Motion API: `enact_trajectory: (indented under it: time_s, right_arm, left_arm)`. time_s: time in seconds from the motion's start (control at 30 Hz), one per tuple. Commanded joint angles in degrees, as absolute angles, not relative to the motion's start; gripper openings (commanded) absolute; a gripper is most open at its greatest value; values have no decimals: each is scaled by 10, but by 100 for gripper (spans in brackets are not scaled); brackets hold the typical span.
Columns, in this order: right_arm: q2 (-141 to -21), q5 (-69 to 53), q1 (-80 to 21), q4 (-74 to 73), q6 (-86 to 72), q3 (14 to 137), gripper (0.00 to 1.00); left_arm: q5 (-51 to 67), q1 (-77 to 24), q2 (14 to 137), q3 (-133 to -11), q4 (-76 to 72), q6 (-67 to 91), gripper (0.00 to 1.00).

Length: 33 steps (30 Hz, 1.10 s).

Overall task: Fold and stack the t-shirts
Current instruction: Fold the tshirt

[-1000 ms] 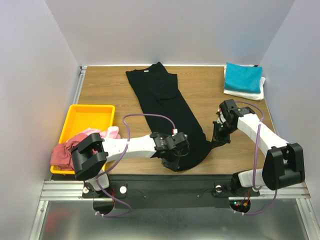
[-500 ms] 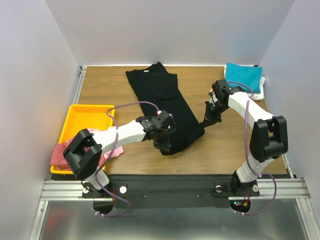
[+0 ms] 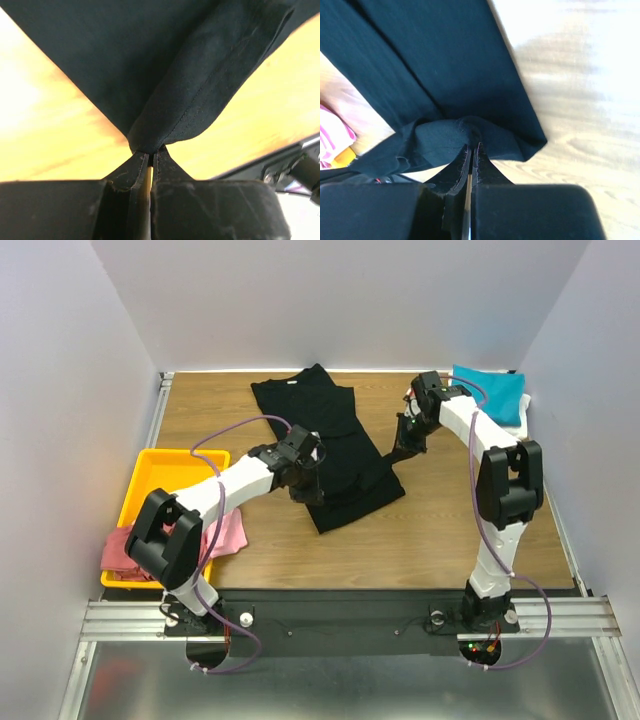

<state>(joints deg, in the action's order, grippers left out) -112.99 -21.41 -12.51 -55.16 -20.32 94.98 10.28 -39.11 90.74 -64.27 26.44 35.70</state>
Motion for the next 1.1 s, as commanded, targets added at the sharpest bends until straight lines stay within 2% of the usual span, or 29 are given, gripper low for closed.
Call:
enact_trajectory:
  time_s: [0.0, 0.63, 1.07]
  right_arm:
    - [-1156, -232, -130, -543, -202, 1013, 0]
    - [-1282, -236, -154, -543, -225, 1189, 0]
    - [-1326, -232, -155, -543, -233, 1236, 0]
  left_arm:
    - [107, -357, 918, -687, 270, 313, 0]
    - [107, -241, 972, -764, 287, 249, 0]
    - [123, -196, 1026, -819, 288, 211, 0]
